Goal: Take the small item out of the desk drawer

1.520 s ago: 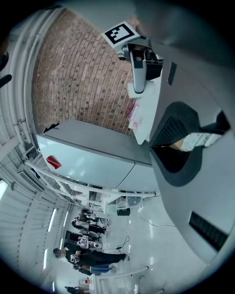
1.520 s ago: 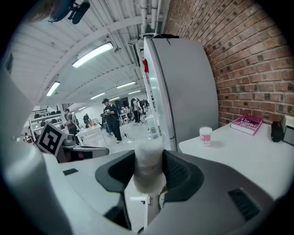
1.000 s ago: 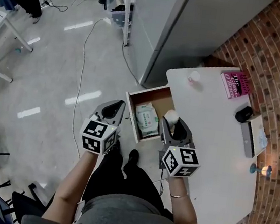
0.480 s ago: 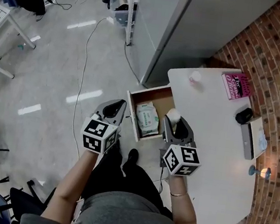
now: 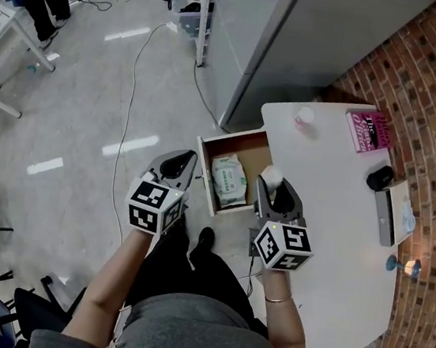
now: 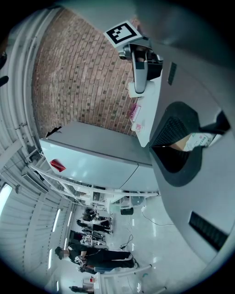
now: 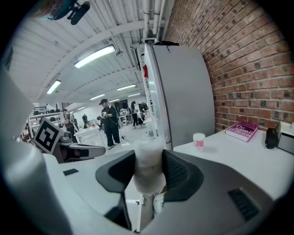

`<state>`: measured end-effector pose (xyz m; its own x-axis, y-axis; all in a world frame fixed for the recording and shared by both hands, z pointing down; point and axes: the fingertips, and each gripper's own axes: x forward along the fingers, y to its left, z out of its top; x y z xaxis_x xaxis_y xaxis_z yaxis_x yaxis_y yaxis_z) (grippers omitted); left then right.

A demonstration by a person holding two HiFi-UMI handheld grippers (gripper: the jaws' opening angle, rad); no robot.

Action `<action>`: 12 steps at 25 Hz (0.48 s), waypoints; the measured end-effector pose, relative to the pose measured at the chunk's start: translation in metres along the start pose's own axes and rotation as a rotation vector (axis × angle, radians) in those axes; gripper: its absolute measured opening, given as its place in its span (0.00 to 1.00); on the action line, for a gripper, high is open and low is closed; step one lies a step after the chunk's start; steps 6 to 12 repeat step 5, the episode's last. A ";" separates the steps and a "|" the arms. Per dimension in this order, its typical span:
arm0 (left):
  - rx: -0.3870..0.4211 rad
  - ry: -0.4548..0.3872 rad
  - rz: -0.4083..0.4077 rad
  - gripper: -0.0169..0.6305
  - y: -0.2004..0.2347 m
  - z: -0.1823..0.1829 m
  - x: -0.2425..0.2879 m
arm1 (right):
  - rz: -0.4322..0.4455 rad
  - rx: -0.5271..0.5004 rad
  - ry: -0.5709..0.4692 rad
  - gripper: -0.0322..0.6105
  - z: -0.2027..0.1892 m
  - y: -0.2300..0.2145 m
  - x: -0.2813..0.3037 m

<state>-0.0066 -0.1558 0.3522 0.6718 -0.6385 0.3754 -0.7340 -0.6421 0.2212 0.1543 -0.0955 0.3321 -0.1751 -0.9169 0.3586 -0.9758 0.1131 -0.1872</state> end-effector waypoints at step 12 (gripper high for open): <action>-0.002 -0.003 0.000 0.06 0.001 -0.001 0.001 | 0.002 -0.003 0.004 0.33 -0.002 0.001 0.001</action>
